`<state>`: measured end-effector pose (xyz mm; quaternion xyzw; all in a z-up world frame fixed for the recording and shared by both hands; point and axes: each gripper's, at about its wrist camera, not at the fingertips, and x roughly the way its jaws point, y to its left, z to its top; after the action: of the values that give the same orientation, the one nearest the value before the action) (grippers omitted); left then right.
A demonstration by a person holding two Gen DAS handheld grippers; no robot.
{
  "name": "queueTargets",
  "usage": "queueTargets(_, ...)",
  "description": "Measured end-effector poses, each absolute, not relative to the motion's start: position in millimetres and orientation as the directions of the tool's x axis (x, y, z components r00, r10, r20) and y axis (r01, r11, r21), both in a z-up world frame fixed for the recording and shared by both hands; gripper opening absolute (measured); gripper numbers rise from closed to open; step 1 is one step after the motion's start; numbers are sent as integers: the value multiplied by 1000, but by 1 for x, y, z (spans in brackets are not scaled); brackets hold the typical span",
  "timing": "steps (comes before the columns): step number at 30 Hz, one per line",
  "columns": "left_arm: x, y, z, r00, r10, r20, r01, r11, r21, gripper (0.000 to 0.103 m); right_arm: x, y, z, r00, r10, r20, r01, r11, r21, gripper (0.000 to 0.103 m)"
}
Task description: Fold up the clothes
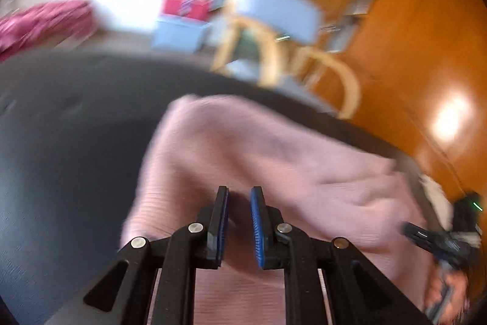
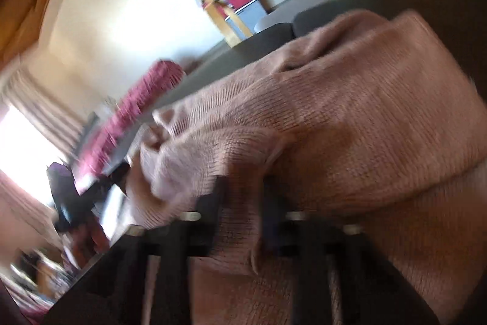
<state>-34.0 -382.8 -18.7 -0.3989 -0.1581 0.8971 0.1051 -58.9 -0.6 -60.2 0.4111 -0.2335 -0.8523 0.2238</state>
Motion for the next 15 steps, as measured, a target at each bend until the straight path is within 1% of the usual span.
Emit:
queueTargets(1, -36, -392, -24, -650, 298, -699, -17, -925, -379, 13, -59, -6, -58, -562, -559, -609, 207, -808, 551, 19)
queueTargets(3, -36, -409, -27, -657, 310, -688, 25, -902, -431, 13, -60, -12, -51, -559, -571, -602, 240, -806, 542, 16)
queueTargets(6, -31, -422, -27, -684, 242, -688, 90, -908, -409, 13, -62, -19, -38, -584, -555, -592, 298, -825, 480, 12)
queueTargets(9, -25, -435, -29, -693, 239, -680, 117, -893, -434, 13, -69, -32, -24, -637, -510, -578, 337, -858, 387, 9)
queueTargets(10, -23, -438, -29, -696, 236, -678, 125, -890, -439, 13, -70, -31, -20, -655, -490, -575, 338, -871, 357, 3)
queueTargets(13, -22, -442, -30, -700, 240, -672, 131, -883, -452, 13, -76, -21, -24, -676, -424, -603, 313, -906, 285, 3)
queueTargets(15, -20, -445, -26, -703, 263, -661, 116, -874, -472, 13, -85, -11, -42, -645, -385, -660, 251, -923, 293, 3)
